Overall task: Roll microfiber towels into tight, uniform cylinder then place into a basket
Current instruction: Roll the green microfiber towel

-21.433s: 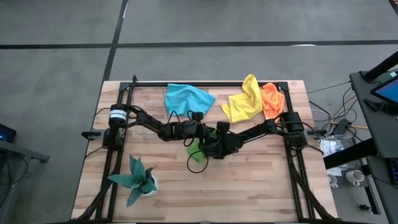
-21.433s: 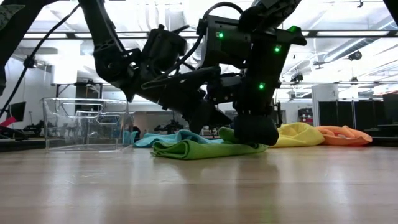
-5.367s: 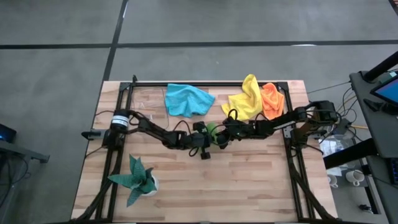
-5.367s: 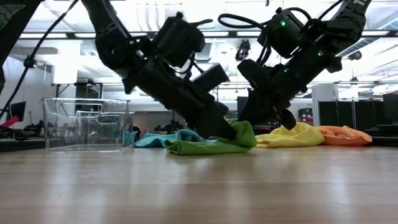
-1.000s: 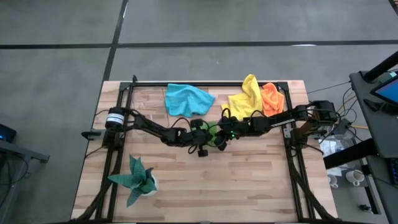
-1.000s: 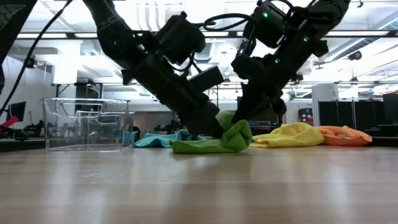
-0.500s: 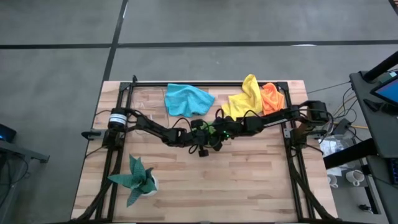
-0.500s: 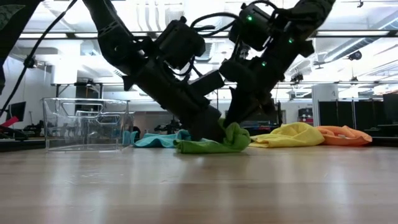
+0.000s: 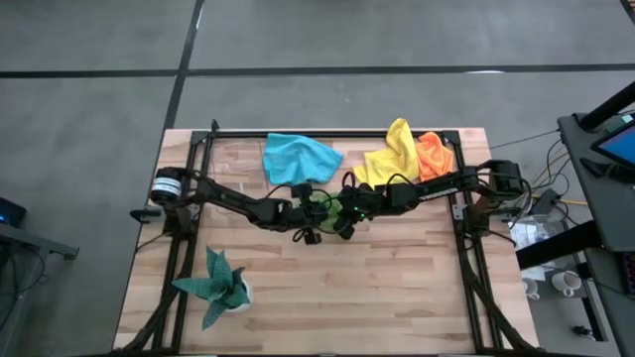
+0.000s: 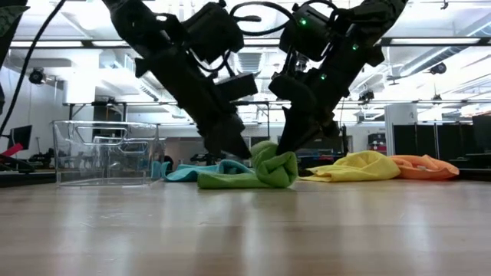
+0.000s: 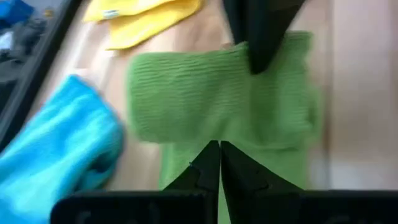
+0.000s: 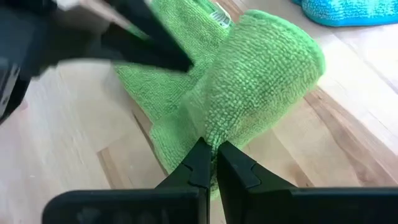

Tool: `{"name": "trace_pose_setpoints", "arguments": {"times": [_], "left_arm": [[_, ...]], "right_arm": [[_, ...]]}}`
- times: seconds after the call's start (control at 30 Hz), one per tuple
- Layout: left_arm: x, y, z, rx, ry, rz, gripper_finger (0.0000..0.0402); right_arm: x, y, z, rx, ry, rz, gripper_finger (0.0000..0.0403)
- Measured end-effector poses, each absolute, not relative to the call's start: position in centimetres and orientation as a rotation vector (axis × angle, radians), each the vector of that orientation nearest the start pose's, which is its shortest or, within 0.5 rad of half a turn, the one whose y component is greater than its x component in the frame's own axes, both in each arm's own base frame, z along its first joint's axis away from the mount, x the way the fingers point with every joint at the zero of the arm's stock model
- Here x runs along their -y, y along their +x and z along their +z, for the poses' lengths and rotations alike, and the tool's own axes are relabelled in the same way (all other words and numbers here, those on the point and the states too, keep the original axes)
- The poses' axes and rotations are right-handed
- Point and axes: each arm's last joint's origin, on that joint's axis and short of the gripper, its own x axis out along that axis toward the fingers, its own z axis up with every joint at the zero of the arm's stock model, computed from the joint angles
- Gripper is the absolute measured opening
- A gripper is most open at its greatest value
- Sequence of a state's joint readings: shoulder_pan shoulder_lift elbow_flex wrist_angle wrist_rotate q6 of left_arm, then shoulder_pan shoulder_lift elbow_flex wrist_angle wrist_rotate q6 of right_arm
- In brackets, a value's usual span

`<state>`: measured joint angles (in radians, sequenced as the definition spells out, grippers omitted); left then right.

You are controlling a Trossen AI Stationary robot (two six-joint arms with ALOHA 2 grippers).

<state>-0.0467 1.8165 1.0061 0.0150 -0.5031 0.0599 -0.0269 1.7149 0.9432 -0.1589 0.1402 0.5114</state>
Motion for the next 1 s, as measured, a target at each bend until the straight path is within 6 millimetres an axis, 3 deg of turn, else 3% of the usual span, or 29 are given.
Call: {"name": "trace_pose_setpoints", "arguments": {"times": [0.13,0.4,0.6,0.83,1.0], "left_arm": [[0.1,35.4,15.7,-0.819,0.286,0.459,0.0],[-1.0,33.6,13.1,-0.902,0.237,0.493,0.0],[-0.7,34.5,11.7,-0.829,0.101,0.399,0.0],[-0.3,35.9,9.4,-0.738,-0.025,0.432,0.0],[0.1,36.1,9.3,-0.702,-0.12,0.454,0.0]], "right_arm": [[1.3,33.3,16.0,-0.869,0.415,-0.386,0.0009],[1.3,33.1,15.9,-0.888,0.404,-0.386,0.0009],[1.3,33.0,15.7,-0.913,0.405,-0.383,0.0009],[1.3,32.4,15.4,-0.982,0.394,-0.398,0.0009],[1.2,32.0,15.3,-1.025,0.37,-0.396,0.0009]]}}
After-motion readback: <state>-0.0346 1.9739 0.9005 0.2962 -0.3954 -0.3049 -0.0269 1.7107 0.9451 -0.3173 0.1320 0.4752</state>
